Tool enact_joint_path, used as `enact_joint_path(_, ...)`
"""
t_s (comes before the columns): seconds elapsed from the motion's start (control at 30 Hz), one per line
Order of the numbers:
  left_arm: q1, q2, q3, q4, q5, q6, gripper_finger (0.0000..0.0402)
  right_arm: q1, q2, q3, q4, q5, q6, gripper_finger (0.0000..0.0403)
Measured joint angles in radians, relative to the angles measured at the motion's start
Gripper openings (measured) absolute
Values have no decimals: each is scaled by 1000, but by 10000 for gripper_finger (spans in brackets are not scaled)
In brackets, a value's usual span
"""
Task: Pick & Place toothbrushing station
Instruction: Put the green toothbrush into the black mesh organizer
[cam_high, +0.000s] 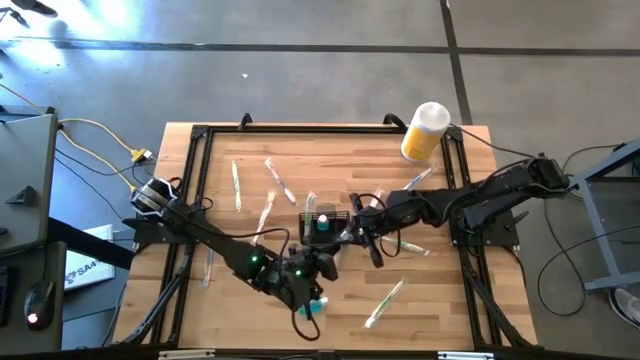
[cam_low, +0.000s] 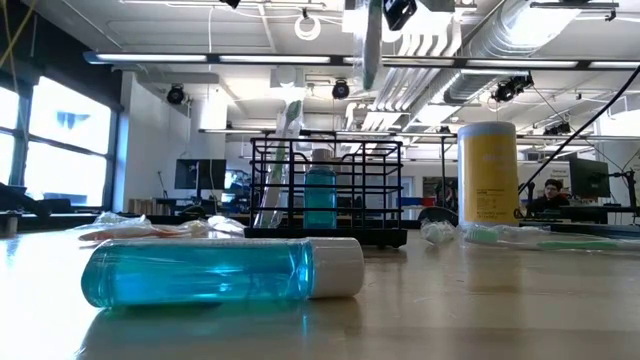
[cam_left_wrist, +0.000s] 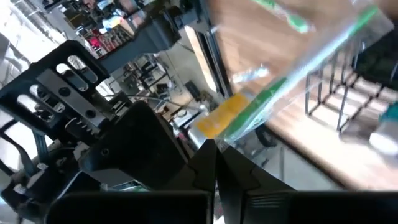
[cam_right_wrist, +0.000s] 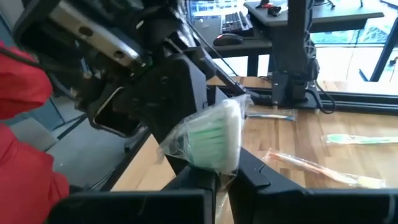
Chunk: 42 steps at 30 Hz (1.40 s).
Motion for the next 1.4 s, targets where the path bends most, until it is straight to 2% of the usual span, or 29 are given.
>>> enact_joint_path(0.23, 0, 0, 0, -42, 22, -58, 13, -1, 0, 0, -14, 9, 0, 8)
enact_joint_path(0.4, -2, 0, 5, -49, 26, -58, 56, -1, 0, 0, -32, 14, 0, 7)
enact_joint_path(0.5, -3, 2, 27, -50, -18, -101, 83, -2, -6, 0, -62, 20, 0, 7)
enact_joint_path(0.63, -3, -33, 34, -91, -88, -317, 103, -2, -38, -1, -139, 22, 2, 6)
enact_joint_path(0.77, 3, -123, 34, -318, -63, -666, 106, 17, -101, 0, -226, 117, 0, 6)
enact_joint_path(0.93, 53, -254, 34, -600, 98, -1221, 106, 59, -184, 0, -290, 325, -54, 6)
enact_joint_path(1.03, 101, -323, 34, -733, 238, -1476, 106, 73, -202, 0, -276, 459, -110, 6)
enact_joint_path(1.1, 145, -360, 19, -771, 340, -1570, 106, 70, -197, 0, -254, 497, -138, 7)
enact_joint_path(1.17, 180, -387, -16, -764, 398, -1611, 106, 50, -179, 0, -230, 494, -158, 7)
enact_joint_path(1.4, 236, -488, -209, -655, 438, -1709, 106, -13, -94, 0, -169, 456, -164, 7)
